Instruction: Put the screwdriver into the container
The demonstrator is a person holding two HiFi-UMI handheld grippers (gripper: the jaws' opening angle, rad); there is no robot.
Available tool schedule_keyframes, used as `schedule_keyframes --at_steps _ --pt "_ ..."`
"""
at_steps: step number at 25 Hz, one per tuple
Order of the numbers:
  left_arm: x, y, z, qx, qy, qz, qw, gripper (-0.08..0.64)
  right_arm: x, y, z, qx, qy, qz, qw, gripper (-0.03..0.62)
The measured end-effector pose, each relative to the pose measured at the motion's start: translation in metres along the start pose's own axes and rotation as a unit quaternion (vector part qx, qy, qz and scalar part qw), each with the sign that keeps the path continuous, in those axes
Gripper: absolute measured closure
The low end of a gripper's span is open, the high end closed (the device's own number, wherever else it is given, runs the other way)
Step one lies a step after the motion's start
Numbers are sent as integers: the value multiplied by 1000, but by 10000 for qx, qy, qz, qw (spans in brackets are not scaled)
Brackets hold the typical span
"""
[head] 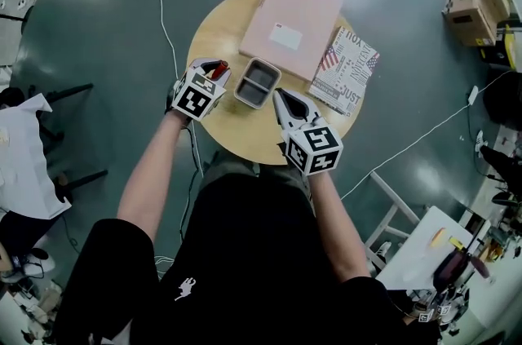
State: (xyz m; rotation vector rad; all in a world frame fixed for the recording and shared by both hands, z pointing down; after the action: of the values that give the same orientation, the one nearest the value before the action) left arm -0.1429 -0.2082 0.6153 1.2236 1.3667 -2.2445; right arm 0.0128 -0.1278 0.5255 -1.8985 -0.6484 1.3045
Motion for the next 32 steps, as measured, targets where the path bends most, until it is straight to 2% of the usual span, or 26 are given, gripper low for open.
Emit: schedule_keyframes --at_steps 3,7,13,16,21,27,32 --pt "31 18 -7 95 264 -591 9979 460 5 9 1 62 -1 -122 9999 591" --pt "63 34 -19 240 524 -1218 9909 460 13 21 4 258 100 -267 9993 591" --pt "92 60 -40 356 733 -2063 9751 460 22 44 6 617 309 -515 9963 591" --pt "98 74 -50 480 721 -2413 9666 460 29 55 0 591 311 -645 9957 591" --pt "96 92 -63 681 573 -2901 9529 460 39 62 -13 462 268 -756 9957 591" --pt "80 114 -66 856 524 -3253 9403 460 42 60 -33 396 198 -758 9961 591" --pt "52 124 -65 1062 549 -3268 9375 460 40 55 -49 261 164 -714 9970 591"
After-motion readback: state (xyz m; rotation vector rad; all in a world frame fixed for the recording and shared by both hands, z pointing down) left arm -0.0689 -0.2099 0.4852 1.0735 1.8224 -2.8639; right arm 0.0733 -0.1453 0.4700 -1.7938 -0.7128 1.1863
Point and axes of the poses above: the fingertips, and each gripper's own axes: x backward along the fingers, z to its left, y out of its top, the point moved 4 cm from there along x, backward along the fingers, and after that the axes turned 11 degrees about -y, right-handed, at the moved point
